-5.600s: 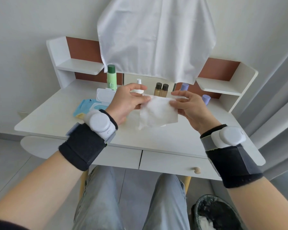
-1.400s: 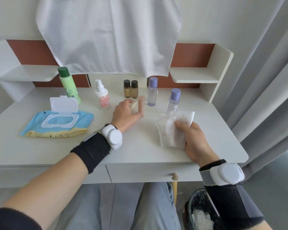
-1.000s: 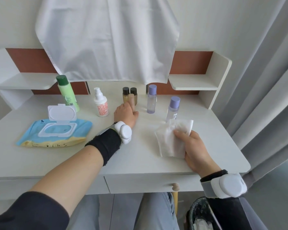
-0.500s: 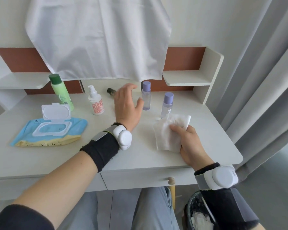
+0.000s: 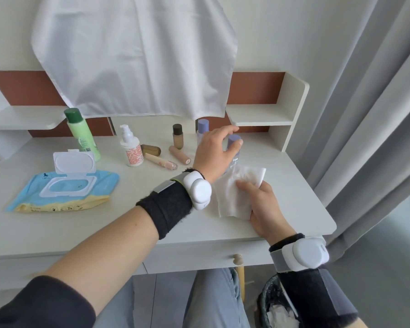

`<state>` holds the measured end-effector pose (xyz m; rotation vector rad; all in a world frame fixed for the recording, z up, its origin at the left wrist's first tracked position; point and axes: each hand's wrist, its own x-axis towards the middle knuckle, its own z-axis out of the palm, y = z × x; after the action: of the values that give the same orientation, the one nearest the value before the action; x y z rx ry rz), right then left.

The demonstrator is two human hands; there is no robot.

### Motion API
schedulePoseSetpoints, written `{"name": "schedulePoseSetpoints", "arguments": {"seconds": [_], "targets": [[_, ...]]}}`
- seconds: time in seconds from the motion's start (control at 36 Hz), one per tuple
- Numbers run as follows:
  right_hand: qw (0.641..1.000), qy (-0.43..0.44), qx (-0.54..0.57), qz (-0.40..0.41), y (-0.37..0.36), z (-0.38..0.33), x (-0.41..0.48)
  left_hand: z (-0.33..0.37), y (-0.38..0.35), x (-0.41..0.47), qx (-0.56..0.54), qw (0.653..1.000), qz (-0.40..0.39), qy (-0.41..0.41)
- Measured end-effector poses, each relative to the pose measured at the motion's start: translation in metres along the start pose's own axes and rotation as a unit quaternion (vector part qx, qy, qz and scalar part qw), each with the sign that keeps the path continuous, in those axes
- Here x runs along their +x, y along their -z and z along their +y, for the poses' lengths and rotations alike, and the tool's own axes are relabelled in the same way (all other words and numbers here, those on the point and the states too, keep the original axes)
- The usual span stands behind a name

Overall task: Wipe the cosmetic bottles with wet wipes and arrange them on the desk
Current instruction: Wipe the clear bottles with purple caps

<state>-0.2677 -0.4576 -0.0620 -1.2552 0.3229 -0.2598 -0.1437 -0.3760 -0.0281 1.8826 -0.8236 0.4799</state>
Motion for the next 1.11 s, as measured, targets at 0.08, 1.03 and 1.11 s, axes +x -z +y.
{"name": "schedulePoseSetpoints", "arguments": {"seconds": [0.08, 1.03, 1.11], "targets": [[1.0, 0.001, 0.0, 0.0, 0.0, 0.001, 0.001, 0.0, 0.0, -0.002, 0.009, 1.0, 0.016, -0.024], [0.98, -0.027, 0.187, 0.065, 0.007, 0.0, -0.005, 0.008, 0.106, 0.0, -0.146, 0.942, -0.172, 0.247], [0.979, -0.023, 0.195, 0.058, 0.002, 0.001, -0.007, 0.008, 0.119, -0.005, -0.175, 0.928, -0.206, 0.255]]}}
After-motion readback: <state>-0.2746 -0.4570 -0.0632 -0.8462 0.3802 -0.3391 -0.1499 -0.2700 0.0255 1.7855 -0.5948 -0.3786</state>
